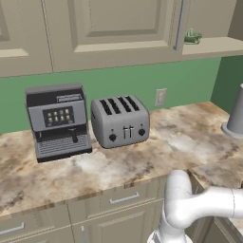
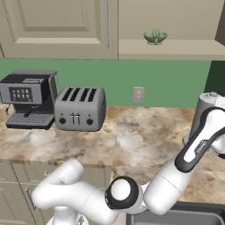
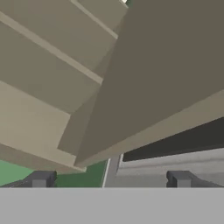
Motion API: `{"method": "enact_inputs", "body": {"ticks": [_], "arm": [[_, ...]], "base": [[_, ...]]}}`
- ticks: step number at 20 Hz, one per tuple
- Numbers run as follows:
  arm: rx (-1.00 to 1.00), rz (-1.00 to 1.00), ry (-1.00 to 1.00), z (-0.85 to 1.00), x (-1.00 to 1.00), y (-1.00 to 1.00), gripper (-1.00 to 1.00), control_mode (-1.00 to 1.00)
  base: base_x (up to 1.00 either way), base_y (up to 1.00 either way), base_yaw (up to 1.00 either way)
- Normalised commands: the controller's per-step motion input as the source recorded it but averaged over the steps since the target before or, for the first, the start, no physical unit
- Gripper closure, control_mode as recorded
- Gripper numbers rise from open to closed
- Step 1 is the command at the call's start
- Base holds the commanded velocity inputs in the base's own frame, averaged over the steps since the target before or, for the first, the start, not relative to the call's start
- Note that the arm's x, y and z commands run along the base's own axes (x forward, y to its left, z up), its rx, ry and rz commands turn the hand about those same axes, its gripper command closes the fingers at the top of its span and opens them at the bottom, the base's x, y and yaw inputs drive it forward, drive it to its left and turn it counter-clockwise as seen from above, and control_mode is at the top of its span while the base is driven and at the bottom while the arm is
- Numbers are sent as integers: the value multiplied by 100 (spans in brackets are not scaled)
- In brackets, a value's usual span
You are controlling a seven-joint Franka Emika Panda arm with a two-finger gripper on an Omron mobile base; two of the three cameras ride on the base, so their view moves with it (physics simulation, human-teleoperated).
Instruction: Pick the candle and candle from the dining table and place them in the open cabinet. Close the cabinet after placing the objects.
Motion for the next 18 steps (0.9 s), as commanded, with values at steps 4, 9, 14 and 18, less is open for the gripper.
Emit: {"method": "enact_inputs", "body": {"ticks": [4, 9, 14, 18], "arm": [[0, 2, -14, 0, 17, -33, -100, -100], [0, 4, -7, 0, 12, -32, -100, -100], [0, 4, -1, 0, 11, -35, -100, -100], [0, 2, 1, 0, 6, -27, -100, -100]], "base": [[0, 0, 0], [0, 0, 0], [0, 0, 0], [0, 0, 0]]}}
